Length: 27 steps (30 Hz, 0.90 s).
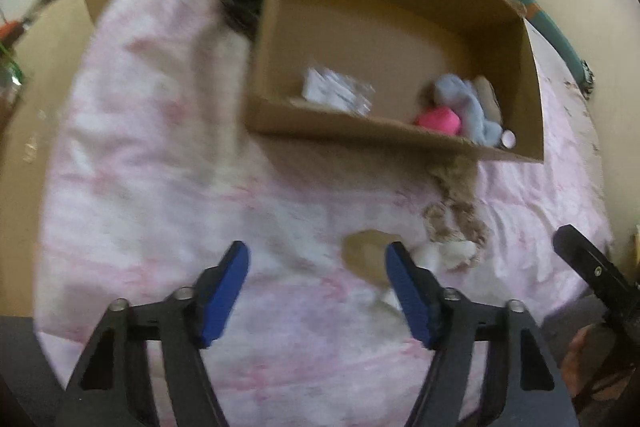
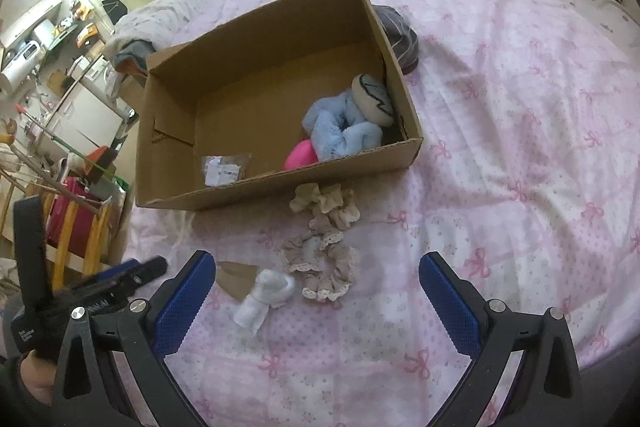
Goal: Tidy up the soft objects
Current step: 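Withdraw both tools and move the left tool toward the white sock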
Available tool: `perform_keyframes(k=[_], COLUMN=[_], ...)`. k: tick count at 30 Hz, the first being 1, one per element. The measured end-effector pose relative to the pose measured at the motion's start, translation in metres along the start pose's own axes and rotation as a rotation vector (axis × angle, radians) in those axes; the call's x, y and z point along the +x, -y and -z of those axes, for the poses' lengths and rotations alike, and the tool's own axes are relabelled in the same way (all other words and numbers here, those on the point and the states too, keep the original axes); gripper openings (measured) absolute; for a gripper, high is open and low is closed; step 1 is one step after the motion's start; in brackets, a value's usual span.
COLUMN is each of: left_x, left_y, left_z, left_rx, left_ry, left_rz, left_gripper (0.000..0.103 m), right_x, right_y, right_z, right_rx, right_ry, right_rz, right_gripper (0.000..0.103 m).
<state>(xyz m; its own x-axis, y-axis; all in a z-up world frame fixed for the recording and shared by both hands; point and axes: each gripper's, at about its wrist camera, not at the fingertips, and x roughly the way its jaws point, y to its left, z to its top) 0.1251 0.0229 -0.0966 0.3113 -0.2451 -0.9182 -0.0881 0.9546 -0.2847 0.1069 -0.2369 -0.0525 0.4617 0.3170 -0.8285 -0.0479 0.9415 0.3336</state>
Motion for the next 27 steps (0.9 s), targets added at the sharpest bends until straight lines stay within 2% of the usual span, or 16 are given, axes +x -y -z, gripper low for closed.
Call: perform_keyframes(k=[3, 6, 11, 14, 15, 17, 20, 23, 27], left_x=[0.021, 0.044, 0.059, 0.06, 0.061, 0.063, 0.054, 0.027, -0.009], left_y=[0.005, 0.014, 0.034, 0.036, 0.034, 0.031, 0.024, 0.023, 0.026], left_z=[-0.004, -0.007, -0.003, -0.003, -0.003, -0.002, -0.005, -0.008, -0.007], left_rx=[-0.005, 0.0, 0.071, 0.068, 0.074, 0.078, 0.043, 0.031, 0.068], left_ry=[-0.055, -0.105, -0.127, -0.143, -0.142, -0.139, -0.126, -0.074, -0.018], left_rz=[0.009, 0.057, 0.078, 0.1, 0.09, 0.068, 0.093, 0.102, 0.112], left_gripper=[0.063, 0.059, 0.049, 0.029, 0.016, 0.006, 0.003, 0.003, 0.003], right_x=[0.005, 0.008, 0.009, 0.01, 0.01, 0.01, 0.011, 0.011, 0.016], right_y=[0.003, 0.004, 0.007, 0.009, 0.009, 0.009, 0.007, 0.007, 0.008], right_z=[0.0, 0.001, 0.0, 0.0, 0.0, 0.0, -0.001, 0.0, 0.004], right_rx=[0.019, 0.028, 0.032, 0.04, 0.043, 0.043, 0.032, 0.033, 0.067], right_ry=[-0.015, -0.035, -0.035, -0.037, -0.037, -0.038, -0.039, -0.043, -0.104], right_rz=[0.001, 0.001, 0.014, 0.015, 0.012, 0.009, 0.01, -0.003, -0.078], right_gripper=[0.103, 0.103, 0.103, 0.103, 0.103, 0.103, 0.103, 0.103, 0.103])
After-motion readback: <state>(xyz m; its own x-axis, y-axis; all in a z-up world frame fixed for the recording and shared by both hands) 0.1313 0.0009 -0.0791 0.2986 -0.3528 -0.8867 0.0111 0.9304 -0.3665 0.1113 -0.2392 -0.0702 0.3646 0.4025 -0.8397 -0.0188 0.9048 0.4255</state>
